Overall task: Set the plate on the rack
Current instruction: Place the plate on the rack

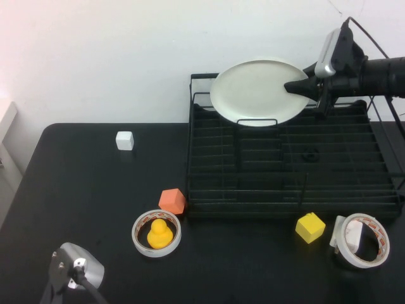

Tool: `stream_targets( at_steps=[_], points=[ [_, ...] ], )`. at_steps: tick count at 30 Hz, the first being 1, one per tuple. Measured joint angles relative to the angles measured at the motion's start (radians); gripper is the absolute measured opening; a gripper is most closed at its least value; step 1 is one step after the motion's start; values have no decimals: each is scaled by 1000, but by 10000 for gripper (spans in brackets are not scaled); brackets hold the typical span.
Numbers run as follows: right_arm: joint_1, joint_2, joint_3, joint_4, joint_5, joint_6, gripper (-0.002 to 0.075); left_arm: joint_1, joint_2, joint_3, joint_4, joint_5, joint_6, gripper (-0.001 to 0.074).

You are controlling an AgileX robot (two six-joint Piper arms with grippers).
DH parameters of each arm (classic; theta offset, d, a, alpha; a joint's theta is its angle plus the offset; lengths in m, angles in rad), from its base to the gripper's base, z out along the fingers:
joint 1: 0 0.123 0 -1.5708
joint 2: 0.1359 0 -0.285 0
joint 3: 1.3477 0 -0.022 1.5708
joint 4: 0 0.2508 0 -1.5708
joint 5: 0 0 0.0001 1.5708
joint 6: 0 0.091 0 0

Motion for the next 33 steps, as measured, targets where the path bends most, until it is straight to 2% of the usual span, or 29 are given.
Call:
stream_targets(
  at_steps=[13,16,20,22,33],
  points=[
    [0,5,0,-57,-10,33,126,0,0,0,0,2,0,-1],
    [0,5,0,-68,6,68,204,0,0,0,0,12,0,-1],
    [0,5,0,-72,4,125,369,0,0,0,0,48,0,-1],
    [0,5,0,-70,-8,153,408,0,0,0,0,59,0,-1],
    [-40,-73,0,-31,4,273,433,0,0,2,0,32,-2,-1]
  ],
)
